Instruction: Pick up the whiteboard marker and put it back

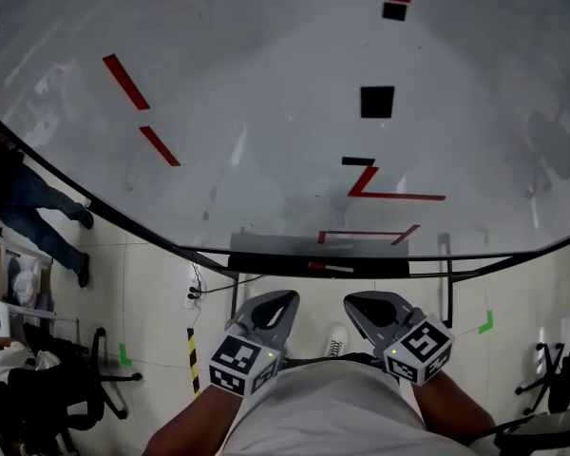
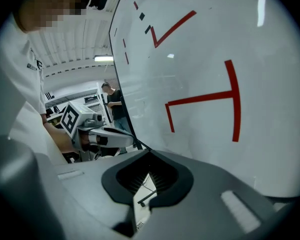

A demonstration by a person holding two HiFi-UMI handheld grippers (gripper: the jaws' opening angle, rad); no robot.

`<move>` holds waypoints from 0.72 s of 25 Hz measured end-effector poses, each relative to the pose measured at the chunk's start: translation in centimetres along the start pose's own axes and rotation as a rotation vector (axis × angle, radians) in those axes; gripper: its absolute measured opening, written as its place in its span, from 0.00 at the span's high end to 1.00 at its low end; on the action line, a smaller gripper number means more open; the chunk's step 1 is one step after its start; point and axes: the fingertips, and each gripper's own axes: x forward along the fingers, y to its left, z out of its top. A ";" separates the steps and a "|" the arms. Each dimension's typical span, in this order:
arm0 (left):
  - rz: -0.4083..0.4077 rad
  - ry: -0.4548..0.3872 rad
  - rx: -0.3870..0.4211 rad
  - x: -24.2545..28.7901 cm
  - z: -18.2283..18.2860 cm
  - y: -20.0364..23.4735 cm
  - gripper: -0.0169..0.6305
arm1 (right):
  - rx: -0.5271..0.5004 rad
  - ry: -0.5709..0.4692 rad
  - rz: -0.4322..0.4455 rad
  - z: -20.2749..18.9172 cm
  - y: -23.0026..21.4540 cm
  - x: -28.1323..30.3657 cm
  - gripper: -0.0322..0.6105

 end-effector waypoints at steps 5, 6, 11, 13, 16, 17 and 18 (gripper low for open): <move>-0.037 0.001 0.025 -0.2 0.4 2.1 0.95 | 0.006 -0.013 -0.050 0.2 0.6 1.9 0.95; -0.047 0.005 0.022 -0.3 0.0 2.3 0.95 | 0.009 -0.005 -0.057 -0.2 0.7 2.3 0.95; -0.072 0.026 0.005 -0.7 -1.1 3.3 0.95 | -0.001 0.032 -0.093 -1.1 0.8 3.3 0.95; -0.073 0.029 -0.007 -0.8 -1.4 3.7 0.95 | -0.016 0.047 -0.113 -1.3 0.4 3.5 0.95; -0.076 0.032 -0.017 -0.9 -1.9 4.1 0.95 | -0.046 0.072 -0.141 -1.6 -0.3 4.1 0.95; -0.077 0.032 -0.020 -0.9 -2.0 4.2 0.95 | -0.055 0.082 -0.147 -1.8 -0.5 4.3 0.95; -0.076 0.032 -0.025 -0.9 -2.1 4.4 0.95 | -0.065 0.095 -0.153 -2.0 -0.7 4.4 0.95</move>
